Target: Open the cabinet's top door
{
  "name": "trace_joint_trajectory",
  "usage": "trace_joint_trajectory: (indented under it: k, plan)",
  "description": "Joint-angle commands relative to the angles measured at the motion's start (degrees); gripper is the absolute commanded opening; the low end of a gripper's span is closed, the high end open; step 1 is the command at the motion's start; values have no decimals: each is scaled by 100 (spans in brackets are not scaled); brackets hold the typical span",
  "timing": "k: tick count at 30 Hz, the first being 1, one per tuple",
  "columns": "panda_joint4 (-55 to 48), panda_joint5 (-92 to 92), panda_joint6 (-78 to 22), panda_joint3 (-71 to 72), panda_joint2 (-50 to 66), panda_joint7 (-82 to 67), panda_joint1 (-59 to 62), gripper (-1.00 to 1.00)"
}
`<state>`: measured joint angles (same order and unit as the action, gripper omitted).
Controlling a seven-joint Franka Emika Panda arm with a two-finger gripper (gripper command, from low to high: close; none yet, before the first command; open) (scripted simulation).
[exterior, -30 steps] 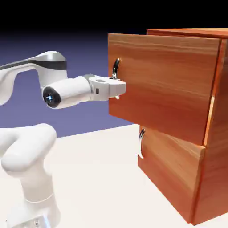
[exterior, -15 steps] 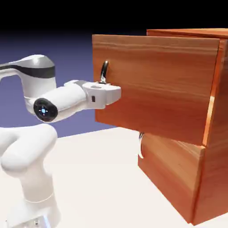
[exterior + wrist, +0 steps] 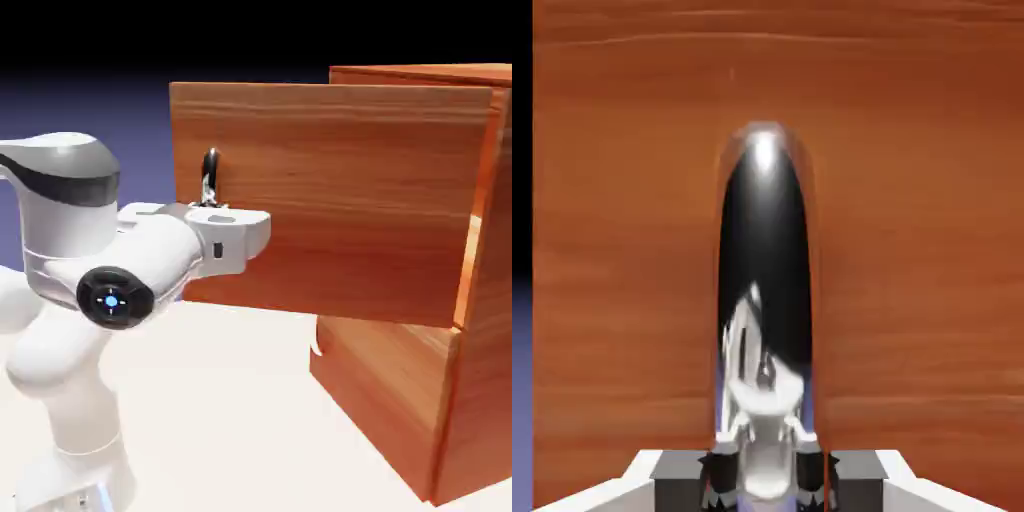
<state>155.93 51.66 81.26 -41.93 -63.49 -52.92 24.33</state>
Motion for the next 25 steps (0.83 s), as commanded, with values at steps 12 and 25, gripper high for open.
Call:
trace_joint_trajectory:
  k: [12, 25]
  plan:
    - [-2356, -1196, -1844, -2245, 1366, -445, -2421, -100]
    - [-4428, -1796, -3116, -4007, 1410, -275, -4967, -100]
